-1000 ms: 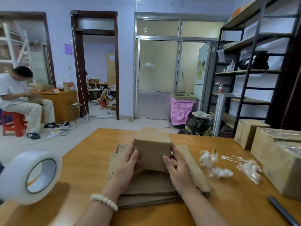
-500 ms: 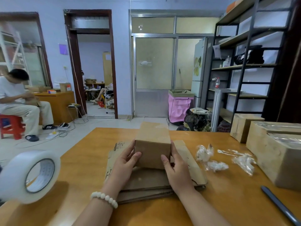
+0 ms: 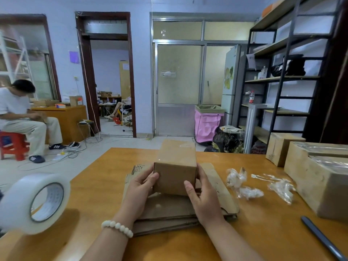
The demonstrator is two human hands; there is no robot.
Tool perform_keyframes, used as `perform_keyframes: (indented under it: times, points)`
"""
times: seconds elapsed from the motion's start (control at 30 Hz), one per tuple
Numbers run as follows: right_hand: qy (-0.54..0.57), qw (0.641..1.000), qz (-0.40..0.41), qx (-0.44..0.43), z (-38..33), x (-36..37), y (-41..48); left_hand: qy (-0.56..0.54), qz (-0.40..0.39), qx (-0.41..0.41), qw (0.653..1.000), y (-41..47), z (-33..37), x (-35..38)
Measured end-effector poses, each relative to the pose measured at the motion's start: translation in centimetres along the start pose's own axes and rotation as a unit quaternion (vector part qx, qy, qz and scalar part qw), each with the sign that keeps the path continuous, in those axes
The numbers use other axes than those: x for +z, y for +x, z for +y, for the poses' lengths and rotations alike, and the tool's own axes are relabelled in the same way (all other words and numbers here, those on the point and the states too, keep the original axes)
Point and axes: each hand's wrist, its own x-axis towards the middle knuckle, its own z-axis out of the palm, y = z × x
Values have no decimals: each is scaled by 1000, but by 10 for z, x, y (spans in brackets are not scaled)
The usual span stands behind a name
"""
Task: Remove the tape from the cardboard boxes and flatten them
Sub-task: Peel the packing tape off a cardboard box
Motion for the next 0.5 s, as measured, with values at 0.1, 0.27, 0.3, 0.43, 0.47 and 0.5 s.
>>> perform_keyframes:
  times: [0.1, 0.27, 0.3, 0.43, 0.47, 0.5]
  points:
    - [47, 999, 21, 14, -6, -3, -2, 21, 13, 8, 1000, -3, 1, 1]
    - [26, 999, 22, -25, -6, 3, -5, 158, 58, 90, 982, -8, 4, 5]
    - [28, 999, 11, -28, -5, 4, -5, 184, 57, 106, 976, -10, 5, 6]
    - [45, 998, 25, -35, -7, 2, -3, 228, -18, 79, 970, -17, 4, 11]
    - [47, 997, 35, -40, -8, 1, -2, 270, -23, 78, 959, -17, 2, 11]
    - [44, 997, 46, -44, -8, 0, -1, 311, -20, 79, 947, -16, 0, 11]
